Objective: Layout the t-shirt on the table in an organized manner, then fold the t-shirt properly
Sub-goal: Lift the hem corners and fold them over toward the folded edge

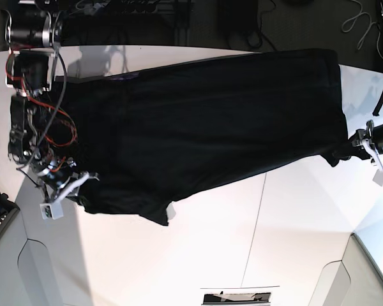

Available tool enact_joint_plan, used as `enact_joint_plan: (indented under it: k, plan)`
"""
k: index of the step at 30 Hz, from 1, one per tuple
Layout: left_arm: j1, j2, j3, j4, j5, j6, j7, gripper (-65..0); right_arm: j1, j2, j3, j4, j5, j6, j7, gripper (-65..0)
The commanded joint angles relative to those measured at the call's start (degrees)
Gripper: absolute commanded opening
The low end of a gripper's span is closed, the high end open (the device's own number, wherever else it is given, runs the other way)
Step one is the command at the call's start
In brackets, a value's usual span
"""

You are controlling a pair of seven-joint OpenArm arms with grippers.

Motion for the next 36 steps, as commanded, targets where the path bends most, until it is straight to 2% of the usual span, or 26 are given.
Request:
enact_joint_plan:
  k: [1, 4, 8, 14, 19, 23, 24, 25, 27, 29, 30, 36]
  plan:
    - [-0.8, -1.9, -0.4, 0.9, -3.3, -0.5, 0.5, -65.0, -0.2, 1.7, 0.4, 2.9, 1.1, 0.5, 1.2, -65.0]
    - [0.2, -2.0, -0.4, 1.0, -9.9, -0.5, 5.8, -65.0, -5.2, 3.6, 1.6, 8.0, 2.0, 0.5, 1.2, -65.0]
    - [1.3, -2.0, -0.4, 1.0, -9.9, -0.5, 13.6, -65.0, -10.4, 5.4, 5.4, 12.0, 2.6, 0.5, 1.2, -65.0]
    - [2.1, -2.0, -0.4, 1.0, -9.9, -0.5, 14.1, -65.0, -13.3, 5.7, 11.8, 12.2, 6.6, 0.5, 1.1, -65.0]
    - [2.8, -1.6, -0.4, 1.0, -9.9, -0.5, 14.1, -65.0, -15.0, 5.6, 12.2, 12.2, 7.2, 1.0, 0.8, -65.0]
    - [3.7, -1.5, -0.4, 1.0, -9.9, -0.5, 14.1, -65.0, -16.2, 5.6, 12.2, 12.2, 7.1, 0.6, -2.3, -65.0]
    - [4.2, -1.5, -0.4, 1.0, -9.9, -0.5, 14.1, -63.0, -16.7, 5.6, 12.2, 12.2, 7.1, 0.5, -2.9, -65.0]
    - [4.6, -1.5, -0.4, 1.0, -9.9, -0.5, 14.1, -57.8, -17.2, 5.6, 12.2, 12.2, 7.1, 0.5, -2.9, -60.0]
    - [5.3, -1.5, -0.4, 1.0, -9.9, -0.5, 14.1, -47.9, -18.5, 5.5, 12.2, 12.2, 7.1, 0.5, -2.9, -45.9]
    - [5.6, -1.5, -0.4, 1.0, -9.9, -0.5, 14.1, -42.3, -19.5, 5.3, 12.3, 12.2, 7.2, 0.4, -2.8, -35.4]
    - [5.6, -1.5, -0.4, 1.0, -9.9, -0.5, 14.1, -41.3, -19.7, 5.3, 12.3, 12.2, 7.3, 0.4, -2.8, -32.4]
    - [5.5, -1.6, -0.4, 1.0, -9.9, -0.5, 14.1, -40.9, -19.2, 5.0, 16.4, 14.3, 14.4, 0.5, -2.8, -31.1]
